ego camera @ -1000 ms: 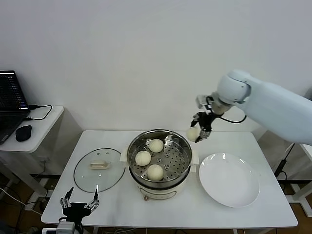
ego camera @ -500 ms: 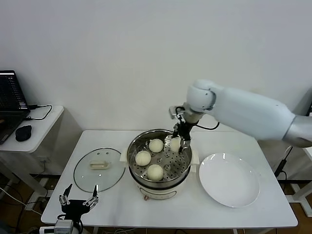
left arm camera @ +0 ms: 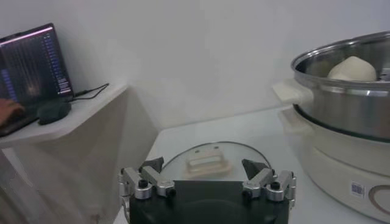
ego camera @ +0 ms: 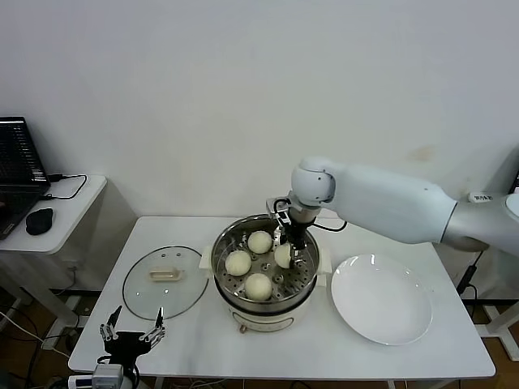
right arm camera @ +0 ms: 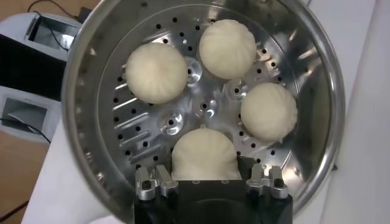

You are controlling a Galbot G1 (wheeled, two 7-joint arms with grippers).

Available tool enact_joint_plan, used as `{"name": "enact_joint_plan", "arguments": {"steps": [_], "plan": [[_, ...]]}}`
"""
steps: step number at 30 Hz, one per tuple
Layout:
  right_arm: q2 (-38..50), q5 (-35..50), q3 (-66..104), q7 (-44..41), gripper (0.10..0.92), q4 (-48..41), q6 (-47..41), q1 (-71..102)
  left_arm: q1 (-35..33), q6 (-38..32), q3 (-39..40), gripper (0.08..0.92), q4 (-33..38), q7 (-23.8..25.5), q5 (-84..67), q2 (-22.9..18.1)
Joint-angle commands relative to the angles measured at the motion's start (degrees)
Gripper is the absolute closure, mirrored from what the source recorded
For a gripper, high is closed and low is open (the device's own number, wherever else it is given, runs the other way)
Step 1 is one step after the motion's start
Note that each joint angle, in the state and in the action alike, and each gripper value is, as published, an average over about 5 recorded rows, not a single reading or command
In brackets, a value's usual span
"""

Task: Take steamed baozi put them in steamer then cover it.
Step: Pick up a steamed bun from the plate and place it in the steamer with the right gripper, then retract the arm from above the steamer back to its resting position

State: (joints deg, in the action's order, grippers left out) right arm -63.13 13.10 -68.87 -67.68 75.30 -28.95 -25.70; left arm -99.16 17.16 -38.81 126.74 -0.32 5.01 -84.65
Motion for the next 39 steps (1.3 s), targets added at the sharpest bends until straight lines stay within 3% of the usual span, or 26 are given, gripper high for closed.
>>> {"name": "enact_joint_plan", "arguments": {"steps": [1, 4, 11, 21, 24, 30, 35, 39], "plan": [[-1.0, -0.6, -1.1, 1.0, 0.37, -0.8, -0.5, 0.8, 0.2, 0.0, 0.2, 0.177, -0.1, 0.0, 0.0, 0.0], [-0.6, -0.3, -1.0, 1.4, 0.354, -0.5, -0.7, 0.6, 0.1, 0.0, 0.5, 0.177, -0.1, -0.1, 0.1, -0.1], [1.8, 0.5, 1.3, 2.0, 0.214, 1.2, -1.5, 0.4, 0.0, 0.0, 0.4, 0.177, 0.2, -0.1, 0.1, -0.1], [16.0, 4.9, 13.8, 0.9, 0.202, 10.3, -1.4, -2.1, -0.4, -0.9, 0.7, 0.177, 2.1, 3.0, -0.2, 0.5], [21.3, 11.0, 19.0, 8.5, 0.203, 13.3, 0.0, 0.5, 0.7, -1.2, 0.7, 0.177, 1.7, 2.9, -0.5, 0.5], [28.0, 24.6, 26.3, 39.5, 0.202, 16.9, 6.6, 8.0, 2.4, -3.4, 2.5, 0.177, -1.2, -0.2, -3.6, 1.8], [31.2, 26.4, 53.0, 51.8, 0.203, 20.1, 5.7, 30.9, 2.4, -6.8, 4.2, 0.177, -2.8, -1.1, -3.8, 2.6], [28.3, 23.9, 80.4, 56.1, 0.203, 21.2, 7.7, 55.2, 3.4, -7.3, 4.3, 0.177, -3.4, -1.0, -3.5, 2.5]]}}
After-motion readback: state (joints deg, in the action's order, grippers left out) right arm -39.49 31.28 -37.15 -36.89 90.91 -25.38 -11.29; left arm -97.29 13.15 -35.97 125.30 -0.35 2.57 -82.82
